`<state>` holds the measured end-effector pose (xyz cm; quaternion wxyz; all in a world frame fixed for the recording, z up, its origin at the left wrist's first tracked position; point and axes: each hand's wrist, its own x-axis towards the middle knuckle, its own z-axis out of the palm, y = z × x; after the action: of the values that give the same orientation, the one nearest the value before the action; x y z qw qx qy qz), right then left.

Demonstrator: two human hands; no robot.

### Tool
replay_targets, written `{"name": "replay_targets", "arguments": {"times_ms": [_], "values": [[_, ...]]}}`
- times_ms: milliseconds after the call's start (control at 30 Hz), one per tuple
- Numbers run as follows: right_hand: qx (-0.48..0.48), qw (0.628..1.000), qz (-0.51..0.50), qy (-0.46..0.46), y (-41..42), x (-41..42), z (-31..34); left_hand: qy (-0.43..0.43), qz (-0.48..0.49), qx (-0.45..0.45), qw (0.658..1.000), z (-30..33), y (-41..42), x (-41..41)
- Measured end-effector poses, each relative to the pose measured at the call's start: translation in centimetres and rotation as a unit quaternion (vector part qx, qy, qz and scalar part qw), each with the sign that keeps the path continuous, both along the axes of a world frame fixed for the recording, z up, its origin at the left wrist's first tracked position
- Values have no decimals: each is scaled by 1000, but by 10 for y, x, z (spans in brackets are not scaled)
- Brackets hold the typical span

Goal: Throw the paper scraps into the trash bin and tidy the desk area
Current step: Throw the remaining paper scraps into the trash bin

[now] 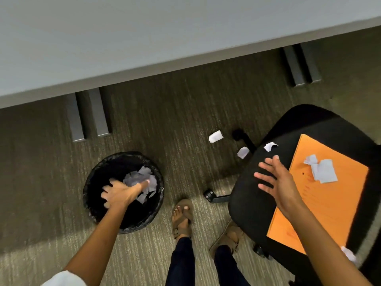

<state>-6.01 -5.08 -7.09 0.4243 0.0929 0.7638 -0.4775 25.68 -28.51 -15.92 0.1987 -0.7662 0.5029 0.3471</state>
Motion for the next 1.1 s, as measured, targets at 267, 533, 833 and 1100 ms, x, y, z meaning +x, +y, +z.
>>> {"name": "replay_targets", "arguments": {"times_ms": [267, 533, 833, 1100], "values": [[157, 971, -33, 179, 94, -73, 8, 148, -181, -159, 959, 37, 33, -158], [345, 903, 36, 253, 218, -88, 1, 298, -418, -176, 840, 53, 114, -264], [449, 891, 38, 52, 299, -67, -25, 328, -542, -128, 763, 49, 206, -317], [392, 916, -7, 79, 308, -54, -55, 344, -558, -145, 741, 42, 229, -347]]}}
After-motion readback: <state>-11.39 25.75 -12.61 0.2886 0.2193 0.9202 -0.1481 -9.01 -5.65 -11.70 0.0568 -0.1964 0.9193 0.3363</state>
